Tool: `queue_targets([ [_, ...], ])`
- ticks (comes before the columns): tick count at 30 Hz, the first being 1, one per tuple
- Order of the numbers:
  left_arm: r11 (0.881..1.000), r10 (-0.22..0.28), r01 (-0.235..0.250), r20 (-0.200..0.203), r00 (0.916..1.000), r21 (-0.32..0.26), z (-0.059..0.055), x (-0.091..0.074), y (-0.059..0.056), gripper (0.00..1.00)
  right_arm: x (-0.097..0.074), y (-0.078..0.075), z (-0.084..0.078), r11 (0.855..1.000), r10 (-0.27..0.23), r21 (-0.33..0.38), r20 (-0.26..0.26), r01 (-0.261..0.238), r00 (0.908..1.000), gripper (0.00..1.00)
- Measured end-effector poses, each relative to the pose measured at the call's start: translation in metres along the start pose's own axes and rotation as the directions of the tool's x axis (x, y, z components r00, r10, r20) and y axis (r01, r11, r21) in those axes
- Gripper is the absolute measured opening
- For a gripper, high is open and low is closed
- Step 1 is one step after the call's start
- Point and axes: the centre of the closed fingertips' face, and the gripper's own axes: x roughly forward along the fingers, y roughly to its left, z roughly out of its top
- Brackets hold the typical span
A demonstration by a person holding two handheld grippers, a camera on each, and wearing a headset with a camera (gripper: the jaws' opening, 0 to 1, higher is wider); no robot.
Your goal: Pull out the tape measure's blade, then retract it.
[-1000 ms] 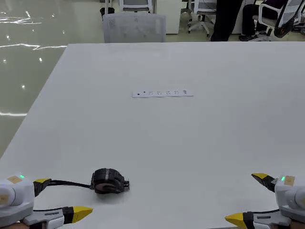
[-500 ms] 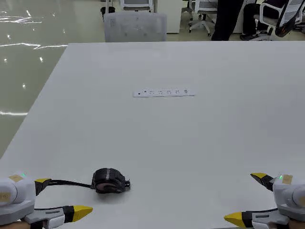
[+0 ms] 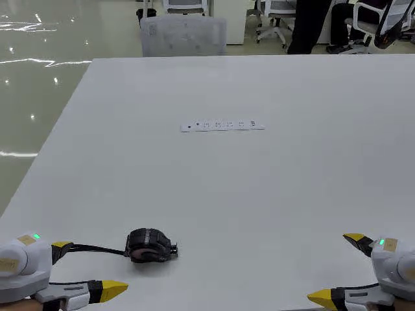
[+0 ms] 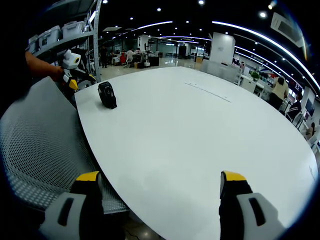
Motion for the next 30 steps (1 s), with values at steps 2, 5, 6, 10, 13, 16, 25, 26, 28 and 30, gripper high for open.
queue_targets([
  [2, 1.0, -0.004, 0.004, -0.003, 1.0, 0.007, 0.002, 0.0, 0.0, 1.0, 0.0, -0.001, 0.001, 1.0, -0.002, -0.006, -0.002, 0.002, 1.0, 1.0],
  [5, 1.0, -0.01, 0.01, -0.01, 0.9999, 0.024, 0.008, 0.002, 0.002, 1.0, 0.0, -0.006, 0.003, 1.0, -0.004, -0.016, -0.004, 0.004, 1.0, 1.0],
  [6, 1.0, -0.011, 0.011, -0.013, 0.9999, 0.029, 0.01, 0.003, 0.003, 1.0, 0.001, -0.008, 0.001, 1.0, -0.005, -0.021, -0.01, 0.005, 0.9999, 1.0],
  [10, 0.998, -0.016, 0.017, -0.024, 0.9996, 0.057, 0.016, 0.006, 0.005, 1.0, 0.002, -0.011, 0.001, 0.999, 0.003, -0.038, -0.028, -0.004, 0.9996, 1.0],
  [13, 0.986, 0.023, -0.016, -0.043, 0.9988, 0.166, 0.018, 0.007, 0.011, 1.0, 0.003, -0.014, 0.006, 0.999, 0.002, -0.048, -0.022, -0.003, 0.9998, 1.0],
  [16, 0.986, -0.016, 0.026, -0.063, 0.9979, 0.163, 0.02, 0.012, 0.003, 1.0, 0.004, -0.02, 0.015, 0.996, -0.031, -0.078, -0.006, 0.03, 0.9995, 1.0],
  [25, 0.957, -0.067, 0.091, -0.096, 0.9931, 0.277, 0.039, 0.031, -0.006, 0.99, 0.015, -0.016, 0.033, 0.992, 0.006, -0.127, -0.007, -0.007, 1.0, 1.0],
  [26, 0.955, -0.069, 0.095, -0.103, 0.9923, 0.282, 0.04, 0.032, -0.006, 0.99, 0.015, -0.014, 0.036, 0.992, 0.008, -0.129, -0.005, -0.008, 1.0, 1.0],
  [28, 0.947, -0.074, 0.111, -0.132, 0.9885, 0.301, 0.04, 0.036, -0.006, 0.99, 0.016, -0.013, 0.041, 0.992, 0.014, -0.125, 0.001, -0.014, 0.9999, 1.0],
  [30, 0.922, -0.068, 0.128, -0.174, 0.9824, 0.365, 0.038, 0.04, -0.004, 0.99, 0.017, -0.009, 0.048, 0.991, 0.028, -0.132, 0.028, -0.024, 0.9992, 1.0],
])
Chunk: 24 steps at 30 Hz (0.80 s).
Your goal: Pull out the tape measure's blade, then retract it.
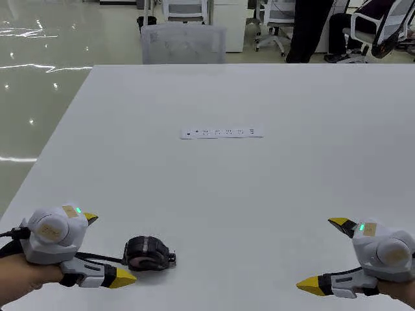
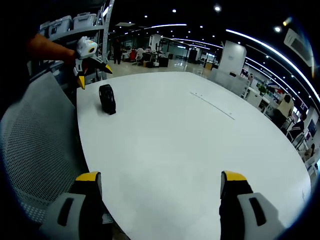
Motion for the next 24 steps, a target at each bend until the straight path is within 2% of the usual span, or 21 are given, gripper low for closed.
queue_targets([
  [1, 0.999, 0.006, -0.006, -0.017, 0.9998, 0.034, -0.002, 0.003, 0.003, 0.98, 0.001, 0.003, 0.005, 1.0, 0.013, -0.008, 0.028, -0.013, 0.9995, 1.0],
  [3, 0.996, -0.012, 0.016, -0.048, 0.9988, 0.089, -0.001, 0.007, 0.003, 0.96, 0.003, 0.008, 0.009, 1.0, 0.028, -0.013, 0.032, -0.028, 0.9991, 1.0],
  [4, 0.995, -0.024, 0.03, -0.063, 0.9978, 0.095, -0.001, 0.008, 0.002, 0.95, 0.005, 0.01, 0.009, 0.999, 0.039, -0.018, 0.035, -0.039, 0.9986, 1.0],
  [6, 0.993, -0.058, 0.064, -0.067, 0.9961, 0.097, 0.004, 0.011, -0.002, 0.93, 0.009, 0.02, 0.013, 0.997, 0.079, -0.016, 0.04, -0.078, 0.9961, 1.0],
  [9, 0.987, -0.089, 0.099, -0.079, 0.9929, 0.126, 0.01, 0.014, -0.005, 0.9, 0.016, 0.024, 0.012, 0.995, 0.094, -0.029, 0.03, -0.093, 0.9952, 1.0],
  [12, 0.977, -0.109, 0.127, -0.112, 0.9878, 0.169, 0.011, 0.018, -0.009, 0.89, 0.021, 0.028, 0.017, 0.994, 0.11, -0.029, 0.029, -0.109, 0.9935, 1.0],
  [16, 0.959, -0.141, 0.175, -0.16, 0.9771, 0.222, 0.009, 0.024, -0.013, 0.87, 0.027, 0.032, 0.028, 0.991, 0.126, -0.041, 0.036, -0.124, 0.9914, 1.0],
  [20, 0.929, -0.176, 0.23, -0.199, 0.9639, 0.289, 0.009, 0.033, -0.016, 0.79, 0.037, 0.039, 0.04, 0.985, 0.163, -0.057, 0.049, -0.16, 0.9854, 1.0],
  [22, 0.927, -0.175, 0.232, -0.211, 0.9619, 0.293, 0.009, 0.036, -0.016, 0.74, 0.042, 0.041, 0.043, 0.983, 0.174, -0.072, 0.043, -0.171, 0.9838, 1.0],
  [24, 0.92, -0.192, 0.251, -0.214, 0.9578, 0.301, 0.012, 0.04, -0.02, 0.72, 0.046, 0.043, 0.051, 0.979, 0.188, -0.084, 0.048, -0.183, 0.981, 1.0],
])
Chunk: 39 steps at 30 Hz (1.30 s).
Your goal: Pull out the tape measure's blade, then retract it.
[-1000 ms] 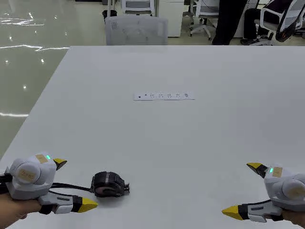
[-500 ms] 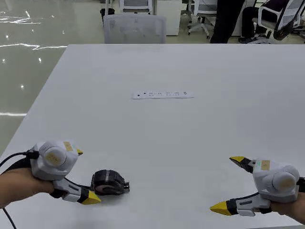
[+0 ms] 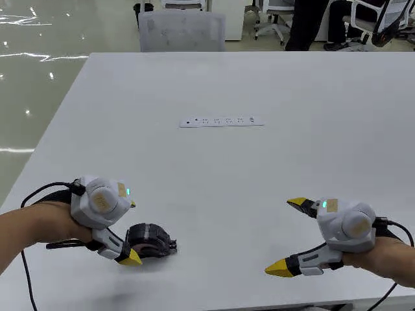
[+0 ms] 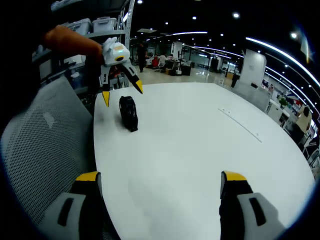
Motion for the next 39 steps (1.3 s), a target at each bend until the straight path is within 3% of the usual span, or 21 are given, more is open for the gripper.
queue_targets([
  [5, 0.999, -0.029, 0.03, -0.029, 0.9991, 0.038, 0.002, 0.01, -0.005, 0.6, 0.013, -0.004, 0.015, 1.0, 0.015, -0.01, 0.015, -0.015, 0.9998, 1.0],
  [12, 0.997, -0.051, 0.054, -0.056, 0.9972, 0.062, 0.0, 0.021, -0.008, 0.5, 0.036, 0.003, 0.023, 0.995, 0.087, -0.038, -0.014, -0.088, 0.9961, 0.98],
  [16, 0.993, -0.037, 0.049, -0.103, 0.994, 0.111, -0.01, 0.022, -0.002, 0.33, 0.044, 0.004, 0.026, 0.993, 0.109, -0.043, -0.024, -0.109, 0.9938, 0.97],
  [17, 0.993, -0.061, 0.069, -0.09, 0.9941, 0.092, -0.007, 0.023, -0.006, 0.3, 0.046, 0.005, 0.026, 0.992, 0.116, -0.045, -0.025, -0.117, 0.993, 0.96],
  [23, 0.993, -0.058, 0.066, -0.077, 0.9953, 0.099, -0.008, 0.023, -0.005, 0.3, 0.058, 0.01, 0.029, 0.986, 0.146, -0.075, -0.032, -0.148, 0.9887, 0.9],
  [26, 0.989, -0.054, 0.066, -0.087, 0.9947, 0.135, -0.008, 0.022, -0.007, 0.3, 0.061, 0.013, 0.031, 0.983, 0.165, -0.075, -0.031, -0.167, 0.9858, 0.87],
  [39, 0.992, -0.043, 0.054, -0.095, 0.9945, 0.118, -0.01, 0.024, -0.005, 0.29, 0.073, 0.018, 0.034, 0.976, 0.197, -0.085, -0.039, -0.2, 0.9797, 0.83],
])
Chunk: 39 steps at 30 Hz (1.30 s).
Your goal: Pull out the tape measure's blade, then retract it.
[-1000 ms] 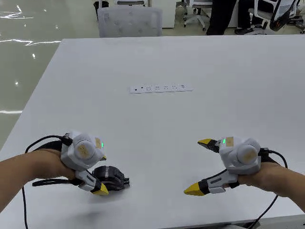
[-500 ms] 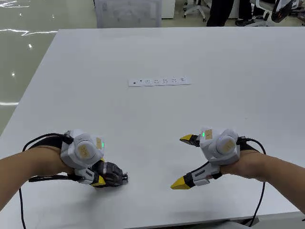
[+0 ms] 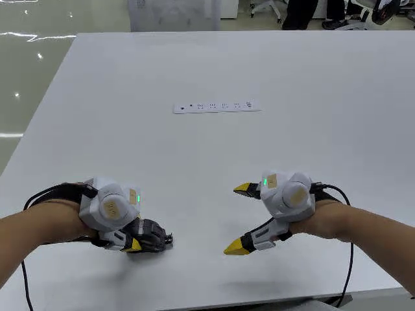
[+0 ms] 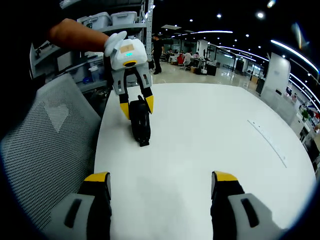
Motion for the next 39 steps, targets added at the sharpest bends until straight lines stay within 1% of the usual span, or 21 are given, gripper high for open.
queue_targets([
  [5, 1.0, 0.002, -0.002, 0.019, 0.9998, 0.002, 0.0, -0.001, 0.0, 0.29, 0.003, 0.003, 0.001, 1.0, 0.009, 0.002, 0.002, -0.009, 1.0, 0.84],
  [7, 1.0, 0.004, -0.004, 0.016, 0.9999, 0.005, 0.0, 0.0, 0.0, 0.29, 0.005, 0.005, 0.003, 1.0, 0.016, -0.004, 0.01, -0.016, 0.9998, 0.85],
  [11, 1.0, 0.006, -0.006, 0.019, 0.9998, 0.009, 0.0, 0.0, 0.0, 0.29, 0.01, 0.008, 0.004, 1.0, 0.025, -0.015, 0.004, -0.025, 0.9997, 0.83],
  [14, 1.0, 0.011, -0.011, 0.025, 0.9996, 0.007, 0.0, -0.001, -0.001, 0.29, 0.016, 0.007, 0.007, 1.0, 0.026, 0.006, 0.014, -0.026, 0.9996, 0.82],
  [15, 1.0, 0.012, -0.012, 0.022, 0.9997, 0.01, 0.0, -0.001, -0.001, 0.29, 0.021, 0.01, 0.012, 0.998, 0.039, 0.051, 0.036, -0.041, 0.9986, 0.81],
  [16, 1.0, 0.011, -0.011, 0.02, 0.9997, 0.014, 0.0, 0.0, -0.001, 0.29, 0.024, 0.012, 0.014, 0.996, 0.051, 0.067, 0.046, -0.054, 0.9976, 0.8],
  [18, 1.0, 0.005, -0.005, 0.018, 0.9998, 0.014, 0.0, 0.0, 0.0, 0.29, 0.035, 0.012, 0.014, 0.997, 0.054, 0.059, 0.035, -0.056, 0.9979, 0.79],
  [20, 1.0, 0.001, -0.001, 0.019, 0.9998, 0.016, 0.0, 0.0, 0.0, 0.29, 0.046, 0.017, 0.016, 0.996, 0.081, 0.046, 0.022, -0.082, 0.9965, 0.76],
  [22, 1.0, 0.001, -0.002, 0.021, 0.9998, 0.013, 0.0, 0.0, -0.001, 0.29, 0.056, 0.02, 0.014, 0.996, 0.083, 0.036, 0.014, -0.083, 0.9965, 0.74],
  [24, 1.0, 0.002, -0.003, 0.021, 0.9998, 0.012, 0.0, 0.0, -0.001, 0.29, 0.063, 0.025, 0.013, 0.994, 0.106, 0.034, 0.003, -0.106, 0.9943, 0.7],
  [25, 1.0, 0.002, -0.002, 0.021, 0.9998, 0.01, 0.0, 0.0, -0.001, 0.29, 0.068, 0.026, 0.013, 0.994, 0.109, 0.031, -0.003, -0.108, 0.9941, 0.69],
  [27, 1.0, 0.001, -0.001, 0.024, 0.9997, 0.013, 0.0, 0.0, -0.001, 0.29, 0.074, 0.027, 0.013, 0.993, 0.117, 0.032, -0.016, -0.117, 0.993, 0.7],
  [29, 1.0, 0.003, -0.003, 0.025, 0.9997, 0.011, 0.0, 0.0, -0.001, 0.29, 0.078, 0.029, 0.014, 0.992, 0.128, 0.024, -0.02, -0.127, 0.9916, 0.65],
  [31, 1.0, 0.007, -0.007, 0.028, 0.9996, 0.009, 0.0, 0.0, -0.001, 0.29, 0.083, 0.035, 0.016, 0.989, 0.146, -0.021, -0.039, -0.147, 0.9885, 0.62],
  [33, 1.0, 0.008, -0.008, 0.031, 0.9995, 0.008, 0.0, 0.0, 0.0, 0.29, 0.088, 0.041, 0.02, 0.984, 0.168, -0.05, -0.054, -0.17, 0.9844, 0.61],
  [35, 1.0, 0.007, -0.007, 0.029, 0.9996, 0.01, 0.0, 0.0, 0.0, 0.29, 0.094, 0.045, 0.023, 0.98, 0.175, -0.081, -0.062, -0.18, 0.9826, 0.56],
  [37, 1.0, 0.002, -0.002, 0.029, 0.9996, 0.008, 0.0, 0.001, 0.0, 0.29, 0.099, 0.046, 0.024, 0.981, 0.17, -0.085, -0.064, -0.175, 0.9834, 0.52],
  [39, 1.0, 0.001, -0.001, 0.03, 0.9996, 0.007, 0.0, 0.001, 0.0, 0.29, 0.104, 0.047, 0.023, 0.982, 0.171, -0.074, -0.068, -0.176, 0.9829, 0.5],
])
